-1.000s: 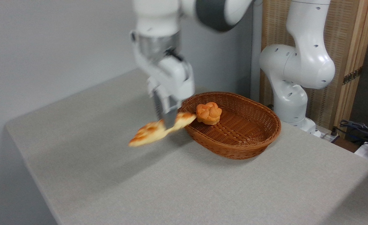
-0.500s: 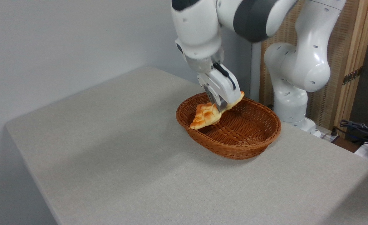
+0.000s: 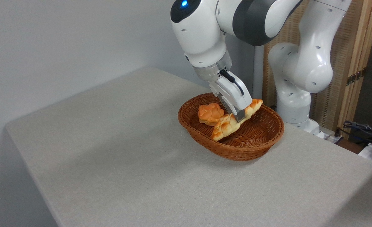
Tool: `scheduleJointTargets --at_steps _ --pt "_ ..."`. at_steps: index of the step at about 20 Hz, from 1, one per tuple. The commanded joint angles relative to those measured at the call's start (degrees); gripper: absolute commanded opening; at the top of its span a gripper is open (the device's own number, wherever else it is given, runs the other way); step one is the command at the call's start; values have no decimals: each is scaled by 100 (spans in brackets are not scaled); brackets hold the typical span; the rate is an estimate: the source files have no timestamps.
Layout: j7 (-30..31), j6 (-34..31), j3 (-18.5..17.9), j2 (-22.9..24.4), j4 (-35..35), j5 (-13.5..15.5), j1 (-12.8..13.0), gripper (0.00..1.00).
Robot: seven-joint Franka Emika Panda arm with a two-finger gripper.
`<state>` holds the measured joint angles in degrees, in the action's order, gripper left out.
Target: Put bread into the basket
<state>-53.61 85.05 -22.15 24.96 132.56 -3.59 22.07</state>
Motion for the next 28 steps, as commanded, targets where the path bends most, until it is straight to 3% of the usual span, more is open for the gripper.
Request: scheduleJointTargets --at_steps 1,7,9,12,15,18,20,22,23,28 --pt "0 -138 -79 44 7 -98 105 100" --pt "-9 -120 -61 -62 -81 -72 96 100" --pt "-9 -85 18 -88 -500 -1 79 100" --pt "8 265 483 -263 -1431 314 -114 100" --pt "79 846 887 -799 -2338 622 -526 100" --pt "166 847 1703 -1168 -3041 1350 -1684 100" --pt "603 768 2047 -1484 -3428 1326 -1872 100" --pt "1455 602 2258 -1914 -3911 950 -1881 100" --pt "1528 505 2311 -2003 -3992 818 -1881 100" --pt "1503 451 2400 -2206 -4107 729 -1881 100"
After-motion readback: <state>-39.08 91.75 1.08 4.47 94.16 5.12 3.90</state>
